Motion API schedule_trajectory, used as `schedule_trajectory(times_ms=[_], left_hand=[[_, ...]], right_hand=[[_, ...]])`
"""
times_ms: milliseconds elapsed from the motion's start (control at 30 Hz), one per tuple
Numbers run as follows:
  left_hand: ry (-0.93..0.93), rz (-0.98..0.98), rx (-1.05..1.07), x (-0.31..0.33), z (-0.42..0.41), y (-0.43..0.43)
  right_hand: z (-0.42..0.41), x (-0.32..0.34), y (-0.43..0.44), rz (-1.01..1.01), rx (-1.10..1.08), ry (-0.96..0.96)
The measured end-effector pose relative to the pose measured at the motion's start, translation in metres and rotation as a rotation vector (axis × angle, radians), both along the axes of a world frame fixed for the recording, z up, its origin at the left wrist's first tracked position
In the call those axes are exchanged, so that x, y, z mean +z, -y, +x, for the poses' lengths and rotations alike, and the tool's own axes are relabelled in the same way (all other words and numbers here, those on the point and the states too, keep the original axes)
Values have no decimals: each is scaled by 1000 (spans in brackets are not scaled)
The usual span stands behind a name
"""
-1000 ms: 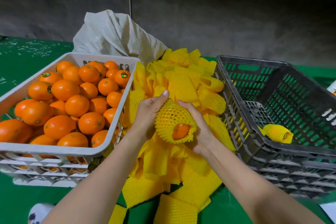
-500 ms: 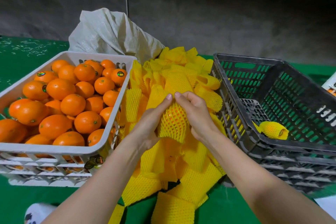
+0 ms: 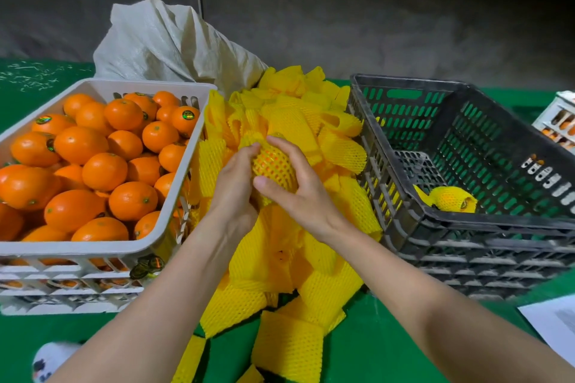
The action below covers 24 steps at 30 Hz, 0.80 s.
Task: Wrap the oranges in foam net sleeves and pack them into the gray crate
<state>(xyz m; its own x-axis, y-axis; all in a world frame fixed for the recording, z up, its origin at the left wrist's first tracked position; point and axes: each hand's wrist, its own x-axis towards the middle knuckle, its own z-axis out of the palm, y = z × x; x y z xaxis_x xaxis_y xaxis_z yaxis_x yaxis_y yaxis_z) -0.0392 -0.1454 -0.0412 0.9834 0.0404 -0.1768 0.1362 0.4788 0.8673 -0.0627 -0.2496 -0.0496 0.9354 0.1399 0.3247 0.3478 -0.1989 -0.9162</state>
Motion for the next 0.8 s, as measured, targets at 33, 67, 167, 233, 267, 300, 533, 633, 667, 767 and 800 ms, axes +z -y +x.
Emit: schedule_trajectory(times_ms=[33,67,167,233,267,300,533,633,667,767,800], left_hand=[[34,9,-12,1,2,2],[64,27,-34,3,2,6],[153,144,-137,12,4,19],[249,290,-162,16,10,27],[269,349,-186,19,13,32],[273,382,-201,17,20,36],[255,666,-207,-12,51,65],[261,805,-196,-24,65,75],[283,857,-196,-26,68,79],[357,1089,-181,-31,82,89],[392,1164,-194,-31,88,92]], right_hand=[[0,3,2,6,-2,7],[1,8,5,43,-21,3],[5,26,24,75,-91,45],[9,38,43,40,-156,113],[13,44,55,38,-209,151],[18,50,68,50,-278,186],[74,62,201,-385,-723,-157],[92,39,225,-1008,-421,-465],[96,31,224,-1154,-312,-497],[106,9,215,-1289,-105,-593],[107,4,213,-1277,-55,-648]])
